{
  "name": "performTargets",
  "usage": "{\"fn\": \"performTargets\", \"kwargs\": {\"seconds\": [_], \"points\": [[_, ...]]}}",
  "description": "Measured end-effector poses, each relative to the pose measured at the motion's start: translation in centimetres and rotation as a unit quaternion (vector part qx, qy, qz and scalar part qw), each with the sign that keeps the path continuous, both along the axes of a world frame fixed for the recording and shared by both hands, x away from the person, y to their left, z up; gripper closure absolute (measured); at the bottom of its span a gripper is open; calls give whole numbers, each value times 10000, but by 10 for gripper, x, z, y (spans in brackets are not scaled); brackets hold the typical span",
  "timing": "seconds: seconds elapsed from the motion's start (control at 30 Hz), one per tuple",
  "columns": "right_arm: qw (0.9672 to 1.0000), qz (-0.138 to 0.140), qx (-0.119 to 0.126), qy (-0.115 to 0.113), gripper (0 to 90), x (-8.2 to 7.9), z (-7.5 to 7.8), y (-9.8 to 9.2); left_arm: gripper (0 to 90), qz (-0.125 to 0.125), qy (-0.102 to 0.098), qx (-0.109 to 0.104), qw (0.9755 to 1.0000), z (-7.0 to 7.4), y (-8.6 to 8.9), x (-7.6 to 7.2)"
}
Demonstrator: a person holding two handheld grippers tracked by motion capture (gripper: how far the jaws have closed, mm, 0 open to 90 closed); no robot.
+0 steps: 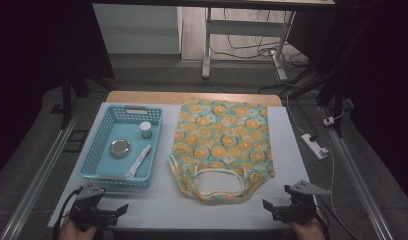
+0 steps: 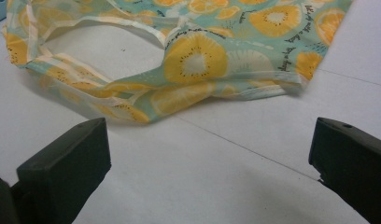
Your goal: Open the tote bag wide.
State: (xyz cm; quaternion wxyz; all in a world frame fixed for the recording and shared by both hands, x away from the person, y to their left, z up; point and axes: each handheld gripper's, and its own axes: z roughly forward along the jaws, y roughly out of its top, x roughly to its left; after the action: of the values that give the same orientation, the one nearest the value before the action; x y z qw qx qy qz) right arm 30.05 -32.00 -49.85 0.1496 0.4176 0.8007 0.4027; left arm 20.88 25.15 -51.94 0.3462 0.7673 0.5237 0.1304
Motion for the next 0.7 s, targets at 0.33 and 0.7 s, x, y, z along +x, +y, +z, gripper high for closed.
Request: {"fn": "performTargets", "kwargs": {"seconds": [0.33,0.7], "points": [[10000,20,-9,-4,0,-1,0,-1,0,-38,-16,-5,10000,1,-1,1],[9999,139,-74,7,0,-3,2,2,0,-55,86,27,9999,0,-2,3]]}}
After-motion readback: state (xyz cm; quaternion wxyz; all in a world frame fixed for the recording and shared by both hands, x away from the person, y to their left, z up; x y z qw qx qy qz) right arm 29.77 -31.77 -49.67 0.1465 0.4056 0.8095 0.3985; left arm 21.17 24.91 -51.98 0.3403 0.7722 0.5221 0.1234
